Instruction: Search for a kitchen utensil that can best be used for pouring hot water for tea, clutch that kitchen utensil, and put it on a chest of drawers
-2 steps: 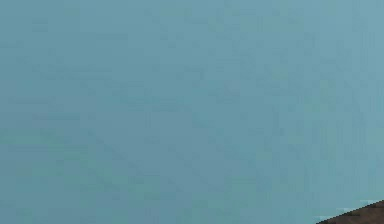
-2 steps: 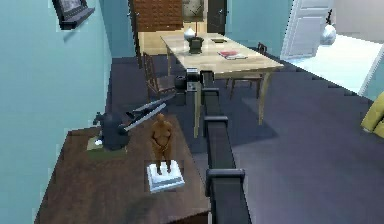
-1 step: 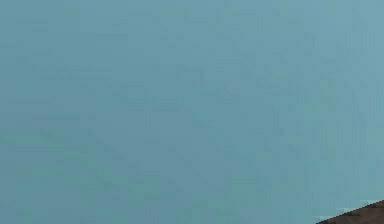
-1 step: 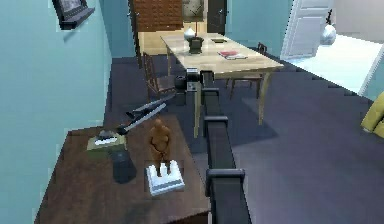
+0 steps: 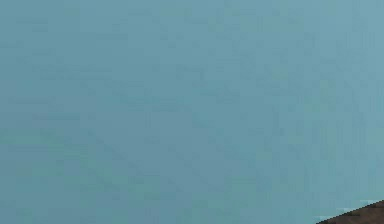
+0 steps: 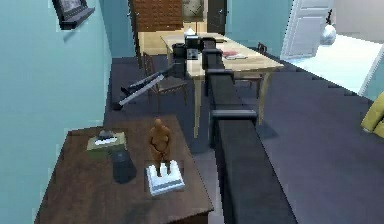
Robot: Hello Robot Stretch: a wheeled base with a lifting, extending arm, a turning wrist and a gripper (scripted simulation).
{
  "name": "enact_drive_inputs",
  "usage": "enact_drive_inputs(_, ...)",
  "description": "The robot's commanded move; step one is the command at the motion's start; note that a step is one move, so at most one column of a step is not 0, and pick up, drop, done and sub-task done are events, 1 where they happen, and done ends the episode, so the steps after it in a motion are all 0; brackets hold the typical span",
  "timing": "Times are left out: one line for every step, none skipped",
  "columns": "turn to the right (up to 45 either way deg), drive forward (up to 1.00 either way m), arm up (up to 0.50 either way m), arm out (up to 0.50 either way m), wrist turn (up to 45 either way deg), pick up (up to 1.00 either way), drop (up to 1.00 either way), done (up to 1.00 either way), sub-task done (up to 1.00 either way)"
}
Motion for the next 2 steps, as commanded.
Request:
enact_drive_inputs(0.0,0.00,0.00,-0.08,0.0,0.00,0.00,0.00,0.00)
enact_drive_inputs(0.0,0.00,0.00,0.00,0.0,0.00,0.00,1.00,0.00)
